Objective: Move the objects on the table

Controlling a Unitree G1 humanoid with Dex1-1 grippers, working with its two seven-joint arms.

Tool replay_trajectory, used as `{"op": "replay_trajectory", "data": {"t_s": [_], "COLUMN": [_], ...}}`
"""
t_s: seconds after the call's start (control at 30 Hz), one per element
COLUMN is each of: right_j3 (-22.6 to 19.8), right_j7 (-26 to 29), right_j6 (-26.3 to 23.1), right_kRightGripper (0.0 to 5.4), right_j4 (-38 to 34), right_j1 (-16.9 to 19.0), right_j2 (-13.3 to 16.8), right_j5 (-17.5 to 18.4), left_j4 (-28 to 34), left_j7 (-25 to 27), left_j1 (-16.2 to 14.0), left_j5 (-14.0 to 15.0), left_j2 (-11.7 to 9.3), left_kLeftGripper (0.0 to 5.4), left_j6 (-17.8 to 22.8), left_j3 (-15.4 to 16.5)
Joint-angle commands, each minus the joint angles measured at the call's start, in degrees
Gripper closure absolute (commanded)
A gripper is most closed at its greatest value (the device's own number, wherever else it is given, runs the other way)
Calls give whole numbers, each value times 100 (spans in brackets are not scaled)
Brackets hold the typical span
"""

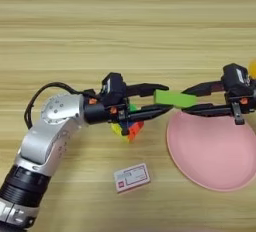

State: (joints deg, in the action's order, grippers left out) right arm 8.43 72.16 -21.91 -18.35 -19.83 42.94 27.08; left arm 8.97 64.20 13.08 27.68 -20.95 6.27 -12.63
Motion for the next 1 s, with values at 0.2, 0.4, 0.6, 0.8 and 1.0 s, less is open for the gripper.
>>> {"op": "replay_trajectory", "data": {"t_s": [0.2,0.4,0.6,0.8,1.0], "right_j3": [-35,-35,-45,-35,-41], "right_j7": [40,56,32,-43,-49], "right_j6": [-71,-77,-64,-49,-26], "right_kRightGripper": [398,398,398,318,259], "right_j4": [-75,-68,-48,-11,-14], "right_j1": [-113,-117,-117,-140,-124], "right_j2": [3,9,-7,-55,-76], "right_j5": [99,92,79,64,81], "left_j4": [-64,-70,-73,-109,-145], "left_j7": [20,10,-1,-6,-17], "left_j1": [107,109,102,99,100], "left_j5": [-103,-115,-118,-141,-161], "left_j2": [36,56,75,95,119], "left_kLeftGripper": [387,389,389,403,403], "left_j6": [-83,-101,-122,-168,-201], "left_j3": [-53,-55,-51,-36,-16]}}
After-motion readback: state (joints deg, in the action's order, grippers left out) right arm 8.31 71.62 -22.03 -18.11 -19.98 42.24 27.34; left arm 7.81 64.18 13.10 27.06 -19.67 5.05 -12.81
